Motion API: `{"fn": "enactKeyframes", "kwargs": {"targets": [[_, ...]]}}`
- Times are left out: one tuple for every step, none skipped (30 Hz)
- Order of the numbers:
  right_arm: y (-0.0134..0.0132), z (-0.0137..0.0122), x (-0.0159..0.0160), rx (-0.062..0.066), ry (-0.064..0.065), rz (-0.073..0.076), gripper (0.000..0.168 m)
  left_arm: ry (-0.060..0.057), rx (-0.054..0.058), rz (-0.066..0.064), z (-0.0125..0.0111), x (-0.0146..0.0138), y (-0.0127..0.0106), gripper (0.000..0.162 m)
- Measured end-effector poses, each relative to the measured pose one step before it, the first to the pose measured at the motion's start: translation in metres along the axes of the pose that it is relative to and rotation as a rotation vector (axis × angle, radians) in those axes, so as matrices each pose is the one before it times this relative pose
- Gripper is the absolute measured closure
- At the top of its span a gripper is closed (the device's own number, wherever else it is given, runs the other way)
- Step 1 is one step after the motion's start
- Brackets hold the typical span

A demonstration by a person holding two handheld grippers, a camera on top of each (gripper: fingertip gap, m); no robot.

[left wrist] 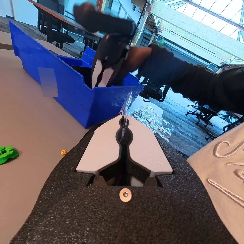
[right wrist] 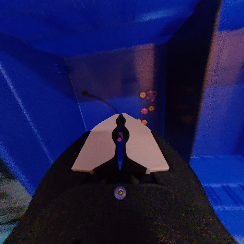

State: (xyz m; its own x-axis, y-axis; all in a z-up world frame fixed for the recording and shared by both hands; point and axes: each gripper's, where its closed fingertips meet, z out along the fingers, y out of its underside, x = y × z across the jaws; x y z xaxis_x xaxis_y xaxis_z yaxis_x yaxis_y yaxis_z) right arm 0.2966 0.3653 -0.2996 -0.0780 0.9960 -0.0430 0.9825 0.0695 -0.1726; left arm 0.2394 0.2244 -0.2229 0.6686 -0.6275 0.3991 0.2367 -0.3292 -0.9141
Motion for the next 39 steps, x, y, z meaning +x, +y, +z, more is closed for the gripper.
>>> {"fn": "enactKeyframes", "kwargs": {"targets": [[-0.00115,-0.00957,0.00413,0.0176,0.0489,-0.0579,0.168,0.0015,0.0022,0.002,-0.00029,0.00043,-0.00042,0.162],[0.0004,-0.00904,0.00534,0.0115,0.0556,-0.067,0.167,0.0007,0.0001,0.001,-0.00016,0.00027,-0.00022,0.162],[0.00337,-0.00618,0.00266,-0.01,0.0334,-0.0636,0.157,0.0017,-0.0013,0.0012,0.00004,0.00035,0.00003,0.162],[0.00576,-0.00259,-0.00314,-0.032,-0.0074,-0.0482,0.152,0.0016,-0.0011,0.0005,0.00027,0.00028,0.00005,0.162],[0.00553,0.00045,-0.00527,-0.0363,-0.0266,-0.0264,0.151,0.0027,-0.0006,0.0,0.00037,0.00066,0.00007,0.162],[0.00359,0.00276,-0.00427,-0.0292,-0.0237,-0.0162,0.151,0.0031,0.0011,0.0003,0.00049,0.00069,-0.00015,0.162],[0.00158,0.00415,-0.00183,-0.0161,-0.0095,-0.0169,0.15,0.0033,0.002,0.0002,0.00063,0.00078,-0.00024,0.162],[0.00155,0.00495,-0.00144,-0.0169,-0.0105,-0.015,0.15,0.0027,0.0003,0.0,0.00066,0.00068,0.00006,0.162],[0.00315,0.00496,-0.00436,-0.0311,-0.0331,-0.0123,0.15,0.0023,-0.002,0.0011,0.00056,0.00066,0.00029,0.162],[0.00291,0.00454,-0.00188,-0.0308,-0.0193,-0.0052,0.147,0.0003,-0.002,0.0019,0.00028,0.00038,0.00021,0.162],[0.00259,0.00375,0.00097,-0.0267,-0.0018,-0.0016,0.147,-0.0017,-0.0001,0.0017,-0.00029,-0.00005,0.00006,0.162],[0.00296,0.00319,-0.00024,-0.026,-0.0109,-0.007,0.147,-0.0017,0.0005,-0.0002,-0.00039,-0.00034,-0.00009,0.162],[0.00083,0.00258,0.00153,-0.0109,0.0022,-0.0064,0.147,-0.0006,0.0004,-0.0008,-0.00054,-0.00028,-0.00013,0.162],[-0.0003,0.00199,0.00163,-0.0023,0.0022,-0.0073,0.147,0.0,0.0008,-0.0004,-0.00044,-0.0003,-0.00021,0.162],[-0.00064,0.00089,-0.00115,0.0007,-0.0167,-0.0085,0.149,-0.0012,-0.0003,0.0,-0.00038,-0.00053,0.00002,0.162],[-0.0009,0.00012,-0.00057,0.0026,-0.0116,-0.0036,0.147,-0.0019,-0.0009,0.0002,-0.00021,-0.00066,-0.00004,0.162],[0.00004,0.00027,-0.00039,-0.0026,-0.0094,-0.0024,0.148,-0.0011,0.0004,-0.0003,-0.00003,-0.00053,0.0,0.162],[-0.00005,0.00024,-0.00121,-0.0001,-0.0162,0.0001,0.15,0.0007,0.0011,-0.0016,0.00029,-0.00016,-0.0002,0.162],[-0.00009,0.00028,-0.00074,0.0021,-0.0151,0.0032,0.152,0.0022,0.0017,-0.0016,0.00041,0.00007,-0.00016,0.162],[-0.0001,0.00036,-0.00184,0.0035,-0.0216,0.0056,0.155,0.0018,0.0007,-0.0002,0.00055,0.00028,0.0,0.162],[-0.00011,0.00042,-0.00309,0.0053,-0.0263,0.0041,0.161,0.0007,0.0,0.0006,0.0005,0.00021,0.00015,0.162],[-0.00024,0.00019,-0.00142,0.0081,-0.013,0.0,0.165,0.0008,0.0004,-0.0005,0.0004,0.00012,0.00013,0.162],[0.00001,-0.00001,-0.00027,0.0086,-0.0009,0.0007,0.165,0.0011,-0.0001,-0.0017,0.00022,0.00008,0.00025,0.162],[-0.00033,0.00016,-0.00122,0.0095,-0.0036,-0.0049,0.168,0.0009,0.0005,-0.0015,0.0002,-0.00003,0.00014,0.162],[-0.00046,-0.00014,0.00023,0.0107,0.0088,-0.0066,0.168,0.0009,0.0001,-0.0008,0.00002,-0.00004,0.00011,0.162],[0.00016,-0.00032,0.00032,0.0054,0.0106,-0.0054,0.168,0.0004,-0.0016,0.0007,0.00009,0.00014,0.00004,0.162],[0.00055,-0.0017,0.00093,0.0041,0.0171,-0.0083,0.168,-0.0003,-0.0015,0.0024,0.00002,0.00005,-0.00003,0.162],[-0.00025,-0.00426,0.00219,0.0129,0.0273,-0.0053,0.168,-0.0003,-0.0004,0.0027,-0.00019,0.00005,-0.00025,0.162],[-0.00046,-0.00657,0.00185,0.0186,0.021,0.0041,0.168,0.0001,0.0,0.0026,-0.0001,0.00022,-0.00038,0.162],[-0.0012,-0.00723,0.00078,0.0231,0.0091,0.0131,0.168,0.0005,0.0008,0.0021,-0.0001,0.00029,-0.00026,0.162],[0.00069,-0.00561,-0.00129,0.0096,-0.0067,0.0142,0.157,0.0001,0.0004,0.0011,0.0001,0.00017,-0.00006,0.162],[0.00463,-0.00238,-0.00161,-0.0206,-0.0085,0.0085,0.154,0.0008,0.0005,-0.0004,0.00033,0.00049,0.00017,0.162],[0.00623,0.00142,-0.00171,-0.0355,-0.0075,-0.0018,0.15,0.0022,0.0013,-0.002,0.0004,0.00057,0.00019,0.162],[0.00539,0.00415,-0.0015,-0.035,-0.0047,-0.0087,0.146,0.0021,0.0011,-0.0016,0.00045,0.00064,0.00015,0.162],[0.00415,0.00506,0.00043,-0.0333,0.0083,-0.0101,0.142,0.0,0.0006,0.0003,0.0002,0.0003,0.00027,0.162],[0.00294,0.0047,0.00327,-0.0328,0.0254,-0.007,0.142,-0.0009,0.0007,0.0007,0.00006,0.00006,0.00012,0.162],[0.00104,0.00329,0.00446,-0.0216,0.0298,-0.0037,0.142,-0.001,0.0008,-0.0002,-0.00008,-0.00016,0.0,0.162],[-0.00182,0.00224,0.0017,-0.0002,0.0064,-0.0009,0.142,-0.0006,0.0005,-0.0009,-0.00025,-0.00019,-0.00001,0.162],[-0.00342,0.00144,0.00057,0.0126,-0.0074,0.0078,0.143,-0.0006,-0.0011,-0.0009,-0.00029,-0.00025,0.00016,0.162]]}}
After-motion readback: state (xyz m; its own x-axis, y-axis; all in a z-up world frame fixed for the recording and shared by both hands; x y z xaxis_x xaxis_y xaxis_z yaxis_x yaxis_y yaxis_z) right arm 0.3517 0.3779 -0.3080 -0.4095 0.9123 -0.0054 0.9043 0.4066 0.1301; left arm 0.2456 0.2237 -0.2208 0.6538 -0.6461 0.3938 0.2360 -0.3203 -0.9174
